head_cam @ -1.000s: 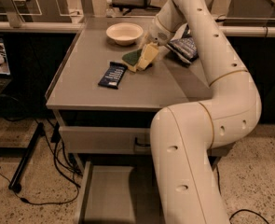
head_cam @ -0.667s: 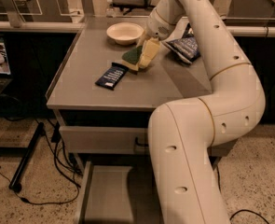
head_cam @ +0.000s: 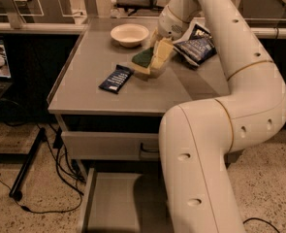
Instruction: Place sponge into middle drawer
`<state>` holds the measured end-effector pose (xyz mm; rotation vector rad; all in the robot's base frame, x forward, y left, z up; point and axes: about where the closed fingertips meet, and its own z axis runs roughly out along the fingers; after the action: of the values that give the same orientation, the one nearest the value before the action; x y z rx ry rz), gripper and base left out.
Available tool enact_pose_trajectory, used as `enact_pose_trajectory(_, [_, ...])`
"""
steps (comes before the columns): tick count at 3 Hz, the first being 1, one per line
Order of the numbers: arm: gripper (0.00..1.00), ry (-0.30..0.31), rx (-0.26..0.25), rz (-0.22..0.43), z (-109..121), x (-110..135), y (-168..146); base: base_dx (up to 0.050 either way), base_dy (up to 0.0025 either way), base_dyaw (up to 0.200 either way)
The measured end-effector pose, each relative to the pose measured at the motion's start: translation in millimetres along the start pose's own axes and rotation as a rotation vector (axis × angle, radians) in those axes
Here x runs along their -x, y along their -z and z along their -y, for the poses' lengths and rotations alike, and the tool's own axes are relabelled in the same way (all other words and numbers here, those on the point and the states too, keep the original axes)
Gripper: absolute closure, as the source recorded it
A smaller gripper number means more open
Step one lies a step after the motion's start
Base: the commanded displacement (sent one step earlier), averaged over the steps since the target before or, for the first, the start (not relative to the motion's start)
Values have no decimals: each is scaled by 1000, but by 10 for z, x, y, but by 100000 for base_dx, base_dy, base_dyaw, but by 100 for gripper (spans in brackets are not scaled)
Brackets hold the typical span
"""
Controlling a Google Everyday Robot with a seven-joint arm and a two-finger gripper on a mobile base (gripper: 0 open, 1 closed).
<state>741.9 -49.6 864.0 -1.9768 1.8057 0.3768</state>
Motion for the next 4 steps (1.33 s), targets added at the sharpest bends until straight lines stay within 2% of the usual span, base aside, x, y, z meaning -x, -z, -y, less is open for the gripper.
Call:
enact_pose_trajectory(2, [100, -1, 72, 55, -295, -23, 64, 0, 0, 0])
enact_pose_trajectory(3, [100, 1, 78, 73, -528, 92, 213, 0, 0, 0])
enact_pose_trajectory(4, [100, 15, 33, 97, -796, 304, 458, 0, 0, 0])
